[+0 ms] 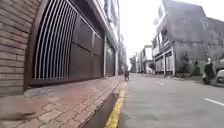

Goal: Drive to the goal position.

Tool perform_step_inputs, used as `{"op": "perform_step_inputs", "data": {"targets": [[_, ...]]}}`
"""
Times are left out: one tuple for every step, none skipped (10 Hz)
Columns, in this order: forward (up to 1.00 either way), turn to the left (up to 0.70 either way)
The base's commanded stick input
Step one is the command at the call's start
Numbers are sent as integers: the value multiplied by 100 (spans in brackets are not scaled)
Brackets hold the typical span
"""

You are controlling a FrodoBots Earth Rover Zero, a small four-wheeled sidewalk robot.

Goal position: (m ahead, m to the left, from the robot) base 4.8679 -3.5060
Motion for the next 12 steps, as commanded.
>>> {"op": "perform_step_inputs", "data": {"targets": [[45,-45],[45,-45],[45,-45],[45,-45],[45,-45],[45,-43],[45,-32],[45,0],[45,0],[45,0],[45,0],[45,0]]}}
